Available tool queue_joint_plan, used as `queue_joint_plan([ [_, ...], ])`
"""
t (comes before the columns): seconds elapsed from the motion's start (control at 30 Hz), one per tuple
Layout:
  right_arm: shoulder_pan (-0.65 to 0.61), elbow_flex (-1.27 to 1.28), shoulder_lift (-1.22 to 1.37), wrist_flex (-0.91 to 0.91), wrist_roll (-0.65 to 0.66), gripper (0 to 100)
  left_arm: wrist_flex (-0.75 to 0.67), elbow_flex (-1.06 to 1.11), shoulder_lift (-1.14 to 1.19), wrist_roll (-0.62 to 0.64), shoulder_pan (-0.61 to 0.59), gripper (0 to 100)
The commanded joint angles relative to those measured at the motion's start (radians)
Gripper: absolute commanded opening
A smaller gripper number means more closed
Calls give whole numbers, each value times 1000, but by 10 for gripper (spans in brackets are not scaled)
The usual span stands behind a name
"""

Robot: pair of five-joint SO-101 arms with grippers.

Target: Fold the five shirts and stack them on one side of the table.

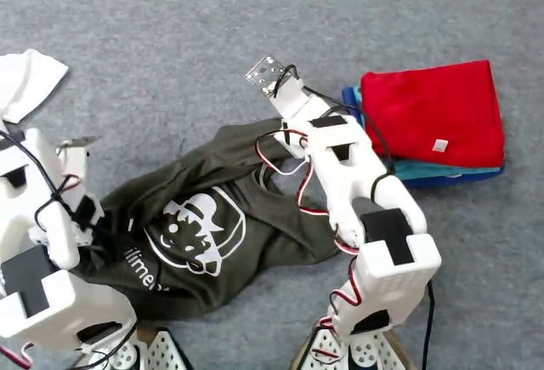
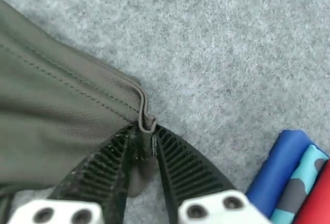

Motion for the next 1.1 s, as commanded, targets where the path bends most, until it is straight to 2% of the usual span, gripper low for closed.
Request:
queue_joint_plan([
  [0.0, -5, -48, -4, 9, 9, 2, -29, 28, -35, 31, 3, 160],
  [0.27, -5, -48, -4, 9, 9, 2, -135, 54, -33, 104, 0, 161],
  [0.5, -5, -48, -4, 9, 9, 2, -144, 109, -35, 104, 0, 154],
  [0.63, -5, -48, -4, 9, 9, 2, -140, 87, -35, 104, 5, 59],
  [0.7, -5, -48, -4, 9, 9, 2, -143, 87, -35, 112, 6, 42],
  [0.9, -5, -48, -4, 9, 9, 2, -147, 44, -38, 206, 2, 38],
  [1.07, -1, -51, -4, 9, 9, 2, -118, -109, -44, 301, -6, 18],
])
